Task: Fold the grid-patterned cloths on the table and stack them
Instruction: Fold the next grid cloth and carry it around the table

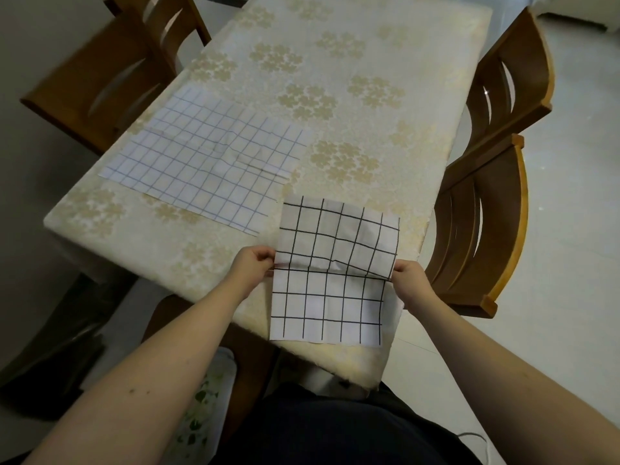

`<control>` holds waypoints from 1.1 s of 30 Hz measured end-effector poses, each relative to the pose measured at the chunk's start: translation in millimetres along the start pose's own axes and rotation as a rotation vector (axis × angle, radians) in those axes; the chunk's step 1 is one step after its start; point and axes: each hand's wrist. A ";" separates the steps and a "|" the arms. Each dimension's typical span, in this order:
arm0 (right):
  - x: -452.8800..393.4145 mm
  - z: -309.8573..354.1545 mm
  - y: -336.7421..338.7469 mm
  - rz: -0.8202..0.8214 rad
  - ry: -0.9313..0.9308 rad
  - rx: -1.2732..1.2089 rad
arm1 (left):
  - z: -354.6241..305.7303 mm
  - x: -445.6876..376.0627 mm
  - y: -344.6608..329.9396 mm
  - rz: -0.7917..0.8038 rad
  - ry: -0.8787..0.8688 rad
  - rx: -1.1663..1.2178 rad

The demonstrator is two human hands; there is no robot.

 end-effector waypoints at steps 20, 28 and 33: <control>1.4 6.0 7.4 -0.054 0.280 0.233 | -16.4 -3.1 3.7 0.176 -0.253 -0.394; 3.7 13.7 5.7 -0.009 0.257 0.078 | -22.2 -2.6 -7.9 0.078 -0.174 -0.171; -2.1 10.6 4.9 -0.038 0.206 -0.006 | -21.7 -3.0 -12.3 0.032 -0.136 -0.088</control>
Point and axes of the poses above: each hand's wrist, its own x-axis away from the middle knuckle, its own y-axis out of the back of the hand, z = x × y, and after that the axes turned 14 degrees about -y, right-handed
